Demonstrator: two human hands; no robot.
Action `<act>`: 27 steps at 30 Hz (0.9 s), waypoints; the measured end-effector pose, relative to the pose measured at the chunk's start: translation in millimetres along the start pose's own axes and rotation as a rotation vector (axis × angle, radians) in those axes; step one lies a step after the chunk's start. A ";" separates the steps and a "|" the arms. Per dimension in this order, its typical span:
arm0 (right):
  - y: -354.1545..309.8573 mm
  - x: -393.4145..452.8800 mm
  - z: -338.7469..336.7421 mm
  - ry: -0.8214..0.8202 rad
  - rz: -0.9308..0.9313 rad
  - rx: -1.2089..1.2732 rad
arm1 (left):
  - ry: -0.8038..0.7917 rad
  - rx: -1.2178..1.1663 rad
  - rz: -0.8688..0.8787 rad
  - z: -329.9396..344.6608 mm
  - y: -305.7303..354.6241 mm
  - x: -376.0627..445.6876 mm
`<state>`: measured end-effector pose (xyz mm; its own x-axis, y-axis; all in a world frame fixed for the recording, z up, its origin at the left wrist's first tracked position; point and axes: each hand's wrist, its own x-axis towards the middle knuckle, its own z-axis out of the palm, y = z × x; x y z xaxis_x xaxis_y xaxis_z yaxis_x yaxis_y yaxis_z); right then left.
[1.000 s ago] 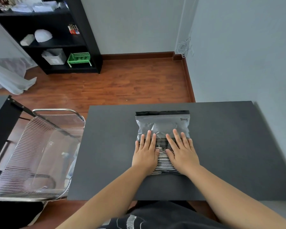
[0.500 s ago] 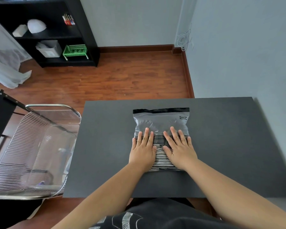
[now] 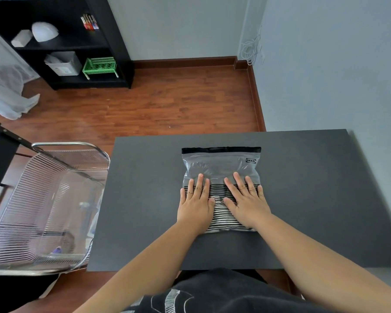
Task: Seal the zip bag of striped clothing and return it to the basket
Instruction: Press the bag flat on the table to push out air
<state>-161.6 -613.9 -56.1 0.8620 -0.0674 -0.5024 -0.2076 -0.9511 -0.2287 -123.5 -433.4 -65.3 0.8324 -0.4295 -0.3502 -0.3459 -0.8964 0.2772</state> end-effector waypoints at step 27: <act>-41.3 7.4 -21.4 0.211 0.125 0.142 | 0.091 -0.185 -0.009 -32.9 25.9 25.4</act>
<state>-136.8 -581.6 -32.5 0.8999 -0.2568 -0.3526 -0.3681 -0.8807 -0.2981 -97.1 -463.9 -37.6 0.8737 -0.4026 -0.2731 -0.2600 -0.8608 0.4374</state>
